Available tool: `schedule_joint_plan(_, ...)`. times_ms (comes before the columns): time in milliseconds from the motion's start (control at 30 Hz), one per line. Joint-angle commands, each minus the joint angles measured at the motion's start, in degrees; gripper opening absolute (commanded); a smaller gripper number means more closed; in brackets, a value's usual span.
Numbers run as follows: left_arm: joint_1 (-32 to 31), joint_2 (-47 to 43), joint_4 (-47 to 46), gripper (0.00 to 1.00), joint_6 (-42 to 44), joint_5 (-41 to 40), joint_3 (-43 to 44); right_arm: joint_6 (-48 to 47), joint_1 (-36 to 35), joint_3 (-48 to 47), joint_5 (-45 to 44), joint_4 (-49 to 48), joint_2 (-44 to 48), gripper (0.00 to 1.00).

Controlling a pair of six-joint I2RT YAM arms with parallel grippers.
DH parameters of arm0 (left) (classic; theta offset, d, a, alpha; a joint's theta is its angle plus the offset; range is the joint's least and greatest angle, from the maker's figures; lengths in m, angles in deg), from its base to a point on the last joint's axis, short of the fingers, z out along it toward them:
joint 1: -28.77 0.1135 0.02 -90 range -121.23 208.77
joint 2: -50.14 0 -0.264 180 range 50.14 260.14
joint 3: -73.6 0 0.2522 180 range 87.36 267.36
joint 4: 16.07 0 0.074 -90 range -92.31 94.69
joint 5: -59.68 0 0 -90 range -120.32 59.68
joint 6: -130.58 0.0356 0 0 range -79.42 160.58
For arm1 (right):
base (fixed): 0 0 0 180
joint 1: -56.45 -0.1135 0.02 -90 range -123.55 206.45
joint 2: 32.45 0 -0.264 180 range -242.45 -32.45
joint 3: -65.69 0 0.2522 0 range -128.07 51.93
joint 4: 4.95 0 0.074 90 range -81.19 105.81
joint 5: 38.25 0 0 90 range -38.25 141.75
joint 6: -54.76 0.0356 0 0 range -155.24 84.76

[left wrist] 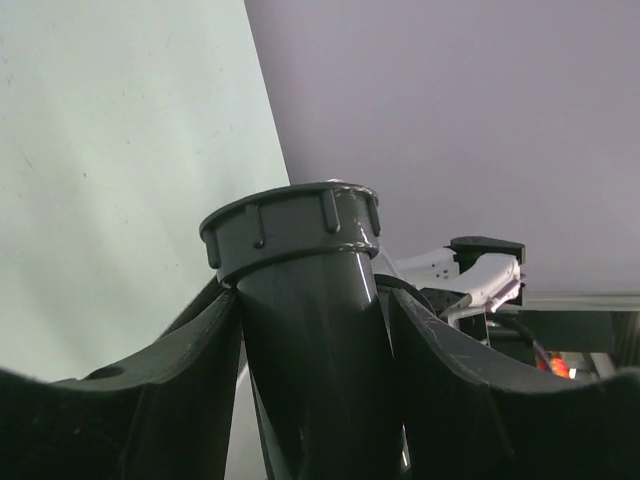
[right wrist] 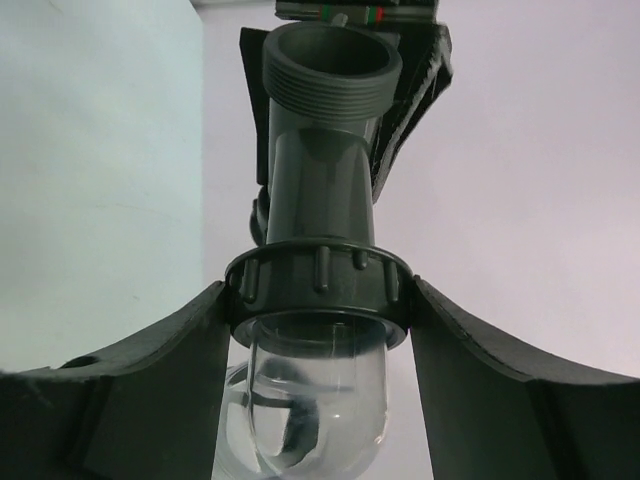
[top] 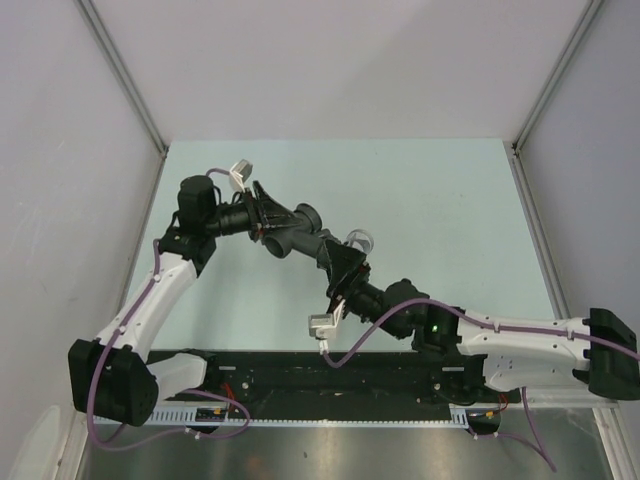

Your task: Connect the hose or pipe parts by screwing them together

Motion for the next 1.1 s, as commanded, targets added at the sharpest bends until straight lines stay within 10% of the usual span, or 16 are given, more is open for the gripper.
schedule_joint_plan(0, -1.51, -5.76, -18.22, 0.0, 3.45, 0.7, -2.66, 25.66, 5.66, -2.13, 11.74, -1.16, 4.05, 0.0)
schedule_joint_plan(367, -5.02, -19.22, -47.5, 0.01, 18.9, -14.93, -20.89, 87.44, 38.69, -7.31, 54.8, 1.67, 3.18, 0.0)
schedule_joint_plan(833, -5.02, -14.99, -54.19, 0.01, 18.73, -16.87, -22.12, 86.52, 40.65, -7.31, 57.4, 3.85, 1.59, 0.0)
schedule_joint_plan(1067, 0.68, -15.18, -34.52, 0.67, 21.09, -19.51, -16.71, 79.43, 39.61, -7.14, 57.23, 9.55, 1.93, 0.0)
